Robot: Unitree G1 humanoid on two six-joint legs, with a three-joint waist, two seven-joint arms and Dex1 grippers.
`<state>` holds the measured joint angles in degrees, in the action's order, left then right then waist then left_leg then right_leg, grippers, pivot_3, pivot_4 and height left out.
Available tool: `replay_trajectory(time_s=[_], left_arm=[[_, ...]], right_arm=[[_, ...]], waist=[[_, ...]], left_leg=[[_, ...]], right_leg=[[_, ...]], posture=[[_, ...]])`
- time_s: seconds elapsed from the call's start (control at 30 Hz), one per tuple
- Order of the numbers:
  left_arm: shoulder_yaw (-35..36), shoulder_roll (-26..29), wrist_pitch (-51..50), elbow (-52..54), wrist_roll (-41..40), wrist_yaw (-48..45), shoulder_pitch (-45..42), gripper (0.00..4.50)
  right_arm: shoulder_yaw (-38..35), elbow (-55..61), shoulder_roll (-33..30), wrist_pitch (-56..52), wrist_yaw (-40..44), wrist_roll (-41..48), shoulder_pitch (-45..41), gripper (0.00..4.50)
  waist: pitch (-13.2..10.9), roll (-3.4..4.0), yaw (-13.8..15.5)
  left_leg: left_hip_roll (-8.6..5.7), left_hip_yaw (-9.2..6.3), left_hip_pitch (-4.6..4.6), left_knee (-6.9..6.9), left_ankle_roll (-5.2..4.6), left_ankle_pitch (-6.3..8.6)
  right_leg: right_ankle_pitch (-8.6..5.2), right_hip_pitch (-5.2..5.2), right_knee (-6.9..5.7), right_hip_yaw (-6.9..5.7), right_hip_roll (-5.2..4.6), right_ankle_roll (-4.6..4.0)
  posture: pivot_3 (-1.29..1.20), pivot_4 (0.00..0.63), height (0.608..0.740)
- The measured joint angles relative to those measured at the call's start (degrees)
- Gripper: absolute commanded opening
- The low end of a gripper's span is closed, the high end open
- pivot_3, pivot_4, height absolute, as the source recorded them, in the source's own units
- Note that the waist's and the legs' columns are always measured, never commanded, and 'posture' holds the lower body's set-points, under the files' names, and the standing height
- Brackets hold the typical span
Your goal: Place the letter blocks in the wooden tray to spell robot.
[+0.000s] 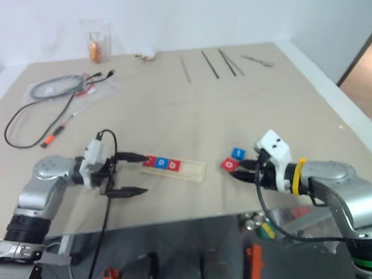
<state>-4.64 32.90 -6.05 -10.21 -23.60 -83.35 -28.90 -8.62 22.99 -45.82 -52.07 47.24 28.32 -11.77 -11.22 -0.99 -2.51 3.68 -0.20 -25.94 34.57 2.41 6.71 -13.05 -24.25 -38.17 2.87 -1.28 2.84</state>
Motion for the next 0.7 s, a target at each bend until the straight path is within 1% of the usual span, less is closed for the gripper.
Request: replay_trajectory(time_s=[0.17,0.37,0.5,0.7], left_arm=[[-0.01,-0.22,0.00,-0.24,0.02,-0.48,-0.31,4.50],[-0.05,-0.26,-0.02,-0.36,0.07,-0.66,-0.31,4.50],[-0.05,-0.27,-0.05,-0.35,0.07,-0.65,-0.31,4.50],[-0.05,-0.27,-0.08,-0.35,0.07,-0.71,-0.31,4.50]], right_arm=[[2.40,0.26,2.40,-0.07,-3.21,-0.40,1.01,1.18],[2.51,3.14,2.46,-2.49,-5.55,0.28,3.54,1.18],[1.89,6.98,3.75,-7.16,-8.71,2.72,3.98,1.18],[-0.28,11.08,8.78,-15.50,-16.26,5.95,3.93,1.18]], waist=[[0.00,0.00,0.02],[0.00,0.00,0.05],[0.00,0.00,0.02],[0.01,-0.01,0.04]], left_leg=[[0.00,0.00,-0.02,0.00,0.00,0.00],[0.00,0.00,-0.05,-0.06,0.00,0.00],[0.00,-0.01,-0.04,-0.06,0.00,0.00],[0.00,-0.01,-0.04,-0.03,0.00,0.00]], right_leg=[[-0.01,0.00,0.00,0.02,0.00,0.01],[-0.12,-0.02,0.02,0.02,0.02,0.12],[-0.10,-0.02,0.02,0.02,0.02,0.10],[-0.06,0.00,0.02,0.02,0.00,0.05]], posture=[[0.00,0.150,0.740],[0.00,0.150,0.740],[0.00,0.150,0.740],[0.00,0.150,0.740]])
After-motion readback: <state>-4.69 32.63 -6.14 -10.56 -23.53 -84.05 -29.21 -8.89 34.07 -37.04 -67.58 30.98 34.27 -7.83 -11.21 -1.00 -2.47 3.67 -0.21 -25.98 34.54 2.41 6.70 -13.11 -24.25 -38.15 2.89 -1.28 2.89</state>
